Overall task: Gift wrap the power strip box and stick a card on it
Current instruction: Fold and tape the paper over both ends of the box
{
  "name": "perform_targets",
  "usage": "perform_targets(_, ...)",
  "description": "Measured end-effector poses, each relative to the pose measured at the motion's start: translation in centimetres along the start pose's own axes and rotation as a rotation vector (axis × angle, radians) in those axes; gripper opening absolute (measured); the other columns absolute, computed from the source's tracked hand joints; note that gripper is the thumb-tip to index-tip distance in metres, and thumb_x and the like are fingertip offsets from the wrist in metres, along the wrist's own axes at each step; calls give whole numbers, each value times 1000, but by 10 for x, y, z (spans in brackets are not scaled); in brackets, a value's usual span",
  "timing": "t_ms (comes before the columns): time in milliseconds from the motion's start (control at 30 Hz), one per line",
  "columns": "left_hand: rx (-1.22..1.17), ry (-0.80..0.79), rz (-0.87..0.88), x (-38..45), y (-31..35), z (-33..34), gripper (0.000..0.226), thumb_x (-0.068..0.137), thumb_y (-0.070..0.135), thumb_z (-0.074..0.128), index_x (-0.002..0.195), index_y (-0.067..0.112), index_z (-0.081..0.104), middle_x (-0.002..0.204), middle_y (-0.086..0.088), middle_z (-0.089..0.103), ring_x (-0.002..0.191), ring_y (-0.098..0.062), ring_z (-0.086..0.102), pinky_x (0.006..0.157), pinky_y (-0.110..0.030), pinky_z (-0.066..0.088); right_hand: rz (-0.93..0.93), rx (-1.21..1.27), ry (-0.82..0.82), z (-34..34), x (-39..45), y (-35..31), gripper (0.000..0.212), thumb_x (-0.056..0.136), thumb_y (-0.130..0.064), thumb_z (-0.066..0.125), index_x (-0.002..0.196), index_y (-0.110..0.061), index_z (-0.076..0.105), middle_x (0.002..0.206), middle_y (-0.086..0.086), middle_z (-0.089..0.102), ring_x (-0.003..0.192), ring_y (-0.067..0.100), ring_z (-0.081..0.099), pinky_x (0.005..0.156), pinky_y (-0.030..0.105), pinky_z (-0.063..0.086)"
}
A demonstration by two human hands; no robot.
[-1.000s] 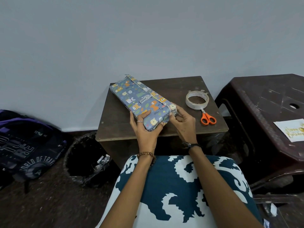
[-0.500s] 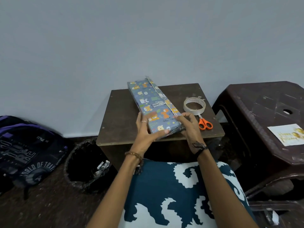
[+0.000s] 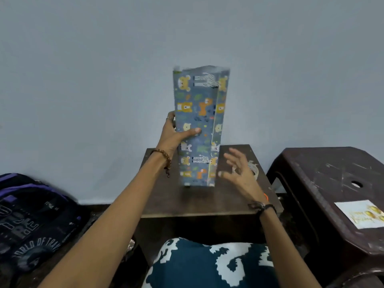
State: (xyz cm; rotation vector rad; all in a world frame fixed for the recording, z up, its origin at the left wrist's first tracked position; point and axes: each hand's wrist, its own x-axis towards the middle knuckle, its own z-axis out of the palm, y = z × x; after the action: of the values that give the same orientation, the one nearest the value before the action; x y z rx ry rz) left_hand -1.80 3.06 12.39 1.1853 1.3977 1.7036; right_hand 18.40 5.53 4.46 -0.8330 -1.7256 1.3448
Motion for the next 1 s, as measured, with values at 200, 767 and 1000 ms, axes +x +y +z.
perform_targets(200, 419, -183, 129, 5, 10, 1, 76, 54, 20, 86, 118, 22, 46, 112, -3, 61, 99, -17, 62, 81, -29, 54, -332, -54, 364, -14, 8, -72, 94, 69, -25, 76, 144, -25, 19, 149, -3, 23, 130, 10, 32, 103, 22, 32)
perform_targets(767, 997, 79, 299, -46, -32, 28, 74, 85, 22, 63, 145, 35, 21, 155, -2, 10, 145, -20, 0, 110, -58, -7, 64, 156, 552, 13, -18, 7, 15, 77, -18, 71, 88, -26, 66, 84, 1, 68, 71, 5, 64, 66, 28, 50)
perform_targets(1000, 85, 174, -403, -136, -105, 23, 89, 72, 49, 71, 144, 23, 25, 147, -3, 35, 131, -15, 39, 104, -31, 38, 455, 544, 460, 38, -35, 43, 3, 86, -14, 63, 89, -14, 64, 85, 7, 67, 79, 20, 64, 55, 28, 59)
